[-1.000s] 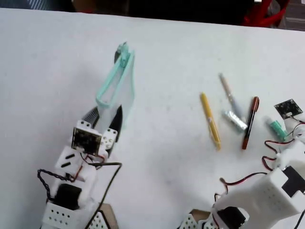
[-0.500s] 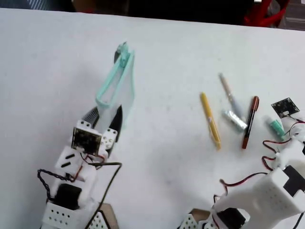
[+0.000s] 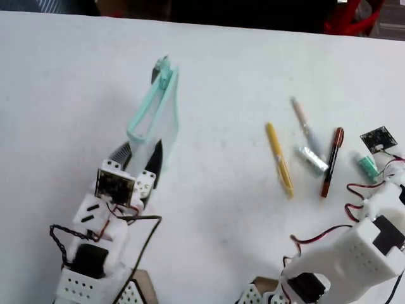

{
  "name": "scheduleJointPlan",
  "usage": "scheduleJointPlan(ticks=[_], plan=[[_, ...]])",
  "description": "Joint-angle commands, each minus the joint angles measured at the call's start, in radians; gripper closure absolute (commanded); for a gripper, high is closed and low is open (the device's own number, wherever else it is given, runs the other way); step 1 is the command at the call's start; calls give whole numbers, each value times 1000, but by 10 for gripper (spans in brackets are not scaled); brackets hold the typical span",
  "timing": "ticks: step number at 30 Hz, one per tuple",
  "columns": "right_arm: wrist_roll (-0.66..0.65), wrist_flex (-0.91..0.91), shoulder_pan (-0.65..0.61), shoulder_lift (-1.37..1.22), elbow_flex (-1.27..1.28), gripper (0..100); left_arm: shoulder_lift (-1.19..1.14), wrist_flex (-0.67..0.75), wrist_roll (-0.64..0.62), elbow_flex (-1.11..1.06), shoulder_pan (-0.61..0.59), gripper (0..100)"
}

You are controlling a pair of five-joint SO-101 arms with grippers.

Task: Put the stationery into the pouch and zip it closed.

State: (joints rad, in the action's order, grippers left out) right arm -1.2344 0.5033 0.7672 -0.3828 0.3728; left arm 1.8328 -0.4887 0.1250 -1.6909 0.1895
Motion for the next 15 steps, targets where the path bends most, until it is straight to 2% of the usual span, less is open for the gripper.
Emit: scheduleJointPlan(ticks=[1, 10, 15], plan=[[0, 99, -36, 88, -5, 975, -7, 9, 11, -2, -2, 858], [0, 390, -39, 432, -5, 974, -7, 9, 11, -2, -2, 858], [15, 460, -41, 630, -5, 974, -7, 9, 11, -2, -2, 858]])
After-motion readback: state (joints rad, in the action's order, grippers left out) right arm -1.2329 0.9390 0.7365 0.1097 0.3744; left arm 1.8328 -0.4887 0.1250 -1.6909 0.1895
